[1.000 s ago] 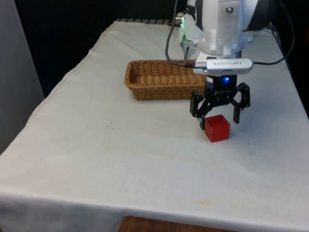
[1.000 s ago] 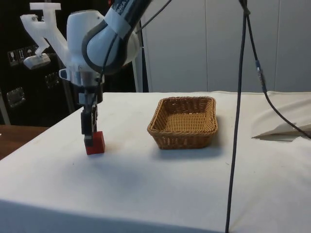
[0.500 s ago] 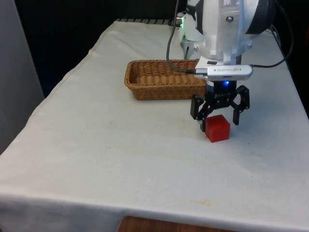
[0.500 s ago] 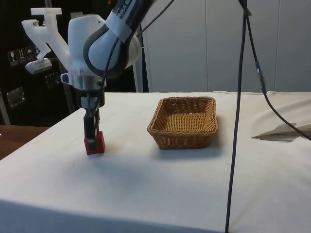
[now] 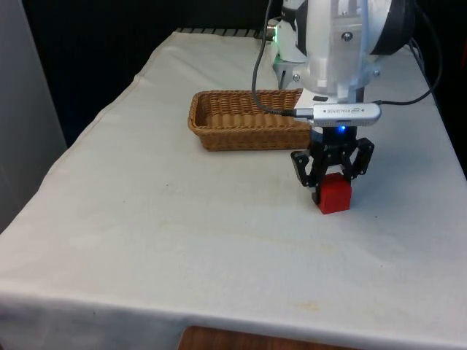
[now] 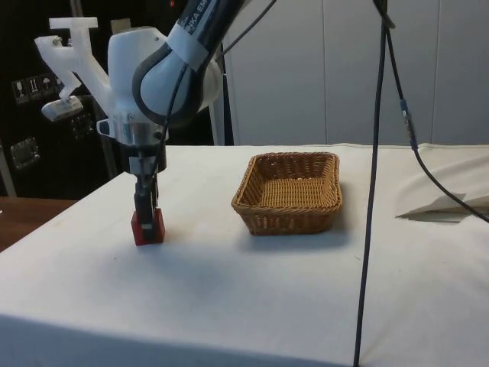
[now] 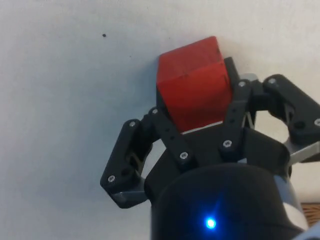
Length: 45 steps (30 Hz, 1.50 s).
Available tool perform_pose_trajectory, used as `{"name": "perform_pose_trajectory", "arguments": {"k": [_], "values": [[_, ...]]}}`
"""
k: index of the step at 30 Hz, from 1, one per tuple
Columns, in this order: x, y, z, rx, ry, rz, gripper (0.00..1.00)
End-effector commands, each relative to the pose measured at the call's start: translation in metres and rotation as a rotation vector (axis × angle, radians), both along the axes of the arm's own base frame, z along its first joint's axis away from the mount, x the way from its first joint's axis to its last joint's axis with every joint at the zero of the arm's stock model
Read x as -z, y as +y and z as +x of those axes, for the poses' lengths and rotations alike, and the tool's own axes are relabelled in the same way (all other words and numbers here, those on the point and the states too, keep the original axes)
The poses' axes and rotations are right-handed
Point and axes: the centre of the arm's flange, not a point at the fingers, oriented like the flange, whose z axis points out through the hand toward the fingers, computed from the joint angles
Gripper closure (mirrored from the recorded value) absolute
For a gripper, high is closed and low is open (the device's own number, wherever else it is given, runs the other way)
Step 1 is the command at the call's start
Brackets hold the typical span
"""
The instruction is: Pick up the cube and place it into the basket.
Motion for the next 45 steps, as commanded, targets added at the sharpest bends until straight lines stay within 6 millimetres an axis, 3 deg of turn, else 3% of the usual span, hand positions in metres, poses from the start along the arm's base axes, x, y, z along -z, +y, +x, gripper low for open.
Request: {"name": "perform_pose_trajectory", "arguments": {"k": [1, 11, 22, 26, 27, 30, 37, 45], "values": [[0.0, -0.001, 0.001, 0.0, -0.004, -0.004, 0.97], [-0.001, 0.0, 0.0, -0.001, -0.001, -0.001, 1.0], [-0.046, -0.001, -0.009, -0.002, -0.002, -0.004, 1.0], [-0.057, -0.003, -0.016, -0.002, -0.004, -0.006, 1.0], [-0.052, -0.002, -0.013, -0.003, -0.004, -0.007, 1.0], [-0.069, -0.006, -0.024, -0.001, -0.005, -0.007, 1.0], [-0.083, -0.009, -0.036, 0.002, -0.004, -0.012, 1.0], [-0.111, -0.021, -0.062, 0.007, -0.013, -0.017, 1.0]]}}
